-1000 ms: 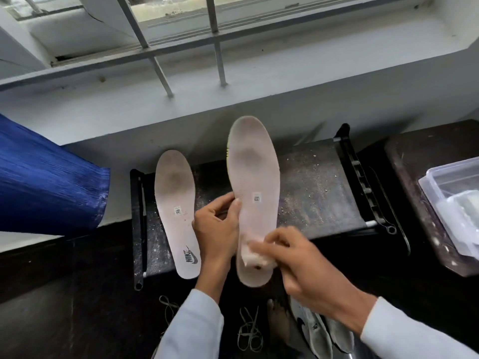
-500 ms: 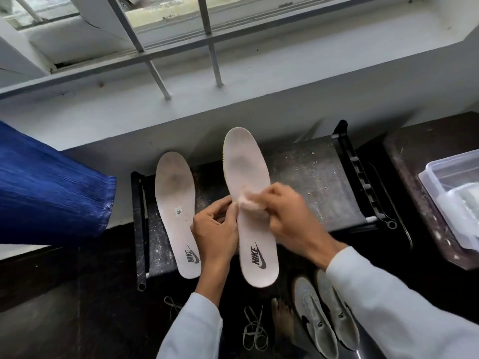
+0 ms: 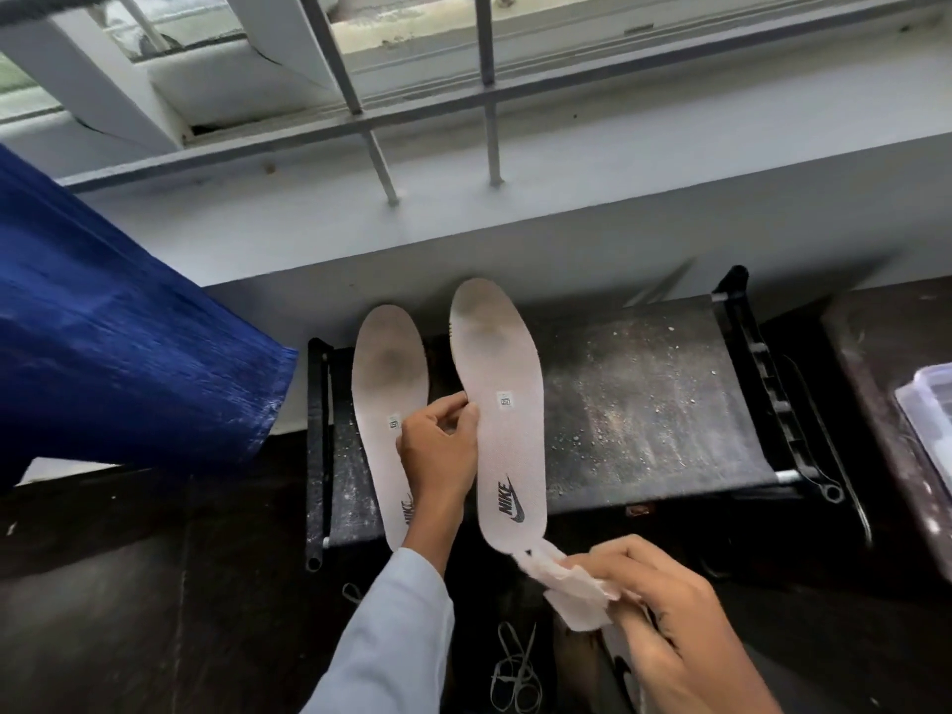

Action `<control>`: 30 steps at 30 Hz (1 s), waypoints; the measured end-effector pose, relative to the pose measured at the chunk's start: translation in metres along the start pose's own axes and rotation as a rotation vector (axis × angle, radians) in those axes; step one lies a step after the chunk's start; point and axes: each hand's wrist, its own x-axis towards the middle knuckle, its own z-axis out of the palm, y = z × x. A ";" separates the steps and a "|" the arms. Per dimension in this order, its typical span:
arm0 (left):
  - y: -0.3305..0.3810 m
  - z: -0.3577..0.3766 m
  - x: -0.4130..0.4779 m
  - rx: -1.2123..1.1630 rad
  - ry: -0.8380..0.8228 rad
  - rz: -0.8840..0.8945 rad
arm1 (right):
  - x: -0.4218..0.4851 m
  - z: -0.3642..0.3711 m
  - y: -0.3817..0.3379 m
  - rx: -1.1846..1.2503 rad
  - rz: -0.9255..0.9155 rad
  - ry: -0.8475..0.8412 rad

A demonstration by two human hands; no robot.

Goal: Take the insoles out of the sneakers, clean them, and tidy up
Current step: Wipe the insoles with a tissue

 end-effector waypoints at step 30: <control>-0.043 -0.082 0.014 0.264 0.286 -0.026 | 0.001 0.016 -0.017 0.031 0.138 0.029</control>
